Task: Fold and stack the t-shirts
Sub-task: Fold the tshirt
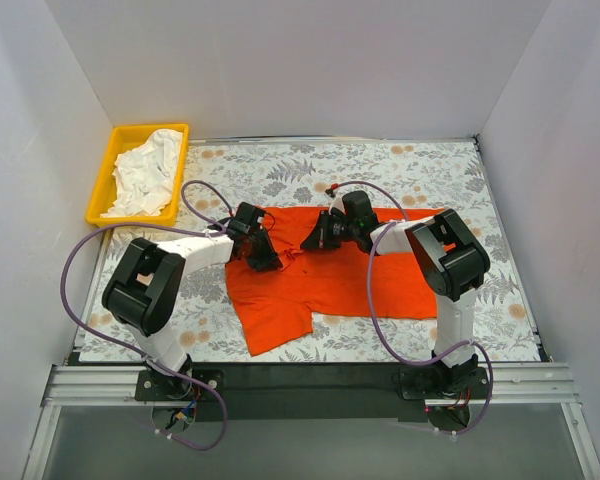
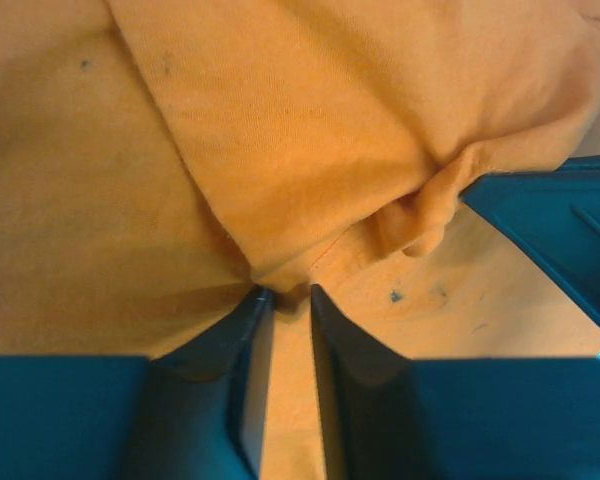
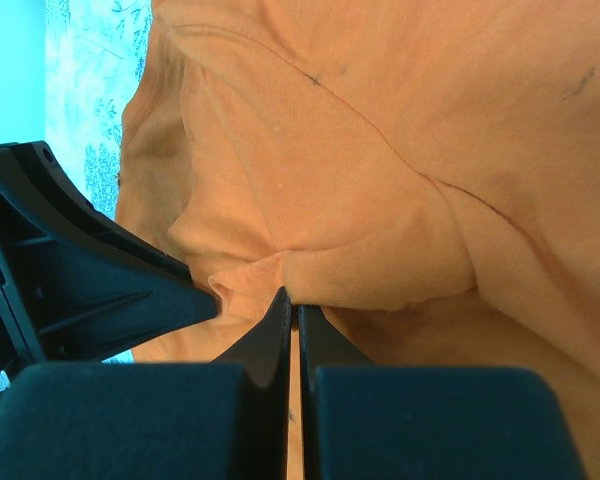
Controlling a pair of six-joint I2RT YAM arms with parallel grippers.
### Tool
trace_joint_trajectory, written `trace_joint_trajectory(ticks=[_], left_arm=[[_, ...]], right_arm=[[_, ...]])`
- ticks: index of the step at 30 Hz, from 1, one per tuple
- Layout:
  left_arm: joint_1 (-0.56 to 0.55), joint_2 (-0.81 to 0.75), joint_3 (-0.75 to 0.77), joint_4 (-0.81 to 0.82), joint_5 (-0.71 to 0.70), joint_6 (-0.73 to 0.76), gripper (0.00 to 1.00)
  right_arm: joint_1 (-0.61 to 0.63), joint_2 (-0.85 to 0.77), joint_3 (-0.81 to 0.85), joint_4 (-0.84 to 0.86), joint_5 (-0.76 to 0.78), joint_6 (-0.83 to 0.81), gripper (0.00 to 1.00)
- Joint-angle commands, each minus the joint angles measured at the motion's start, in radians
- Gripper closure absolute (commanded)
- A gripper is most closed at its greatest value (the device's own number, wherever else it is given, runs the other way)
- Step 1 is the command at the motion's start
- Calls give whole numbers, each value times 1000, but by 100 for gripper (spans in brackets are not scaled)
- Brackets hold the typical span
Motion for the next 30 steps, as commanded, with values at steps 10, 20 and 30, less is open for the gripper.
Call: trace_joint_trajectory(ticks=[10, 20, 30], left_arm=[[-12, -74, 36, -47, -54, 5, 100], [-9, -129, 19, -119, -77, -17, 100], [3, -172, 16, -146, -44, -34, 100]], right_arm=[[7, -65, 17, -71, 26, -34, 99], [7, -95, 147, -447, 116, -152, 99], [16, -87, 278, -607, 106, -177, 88]])
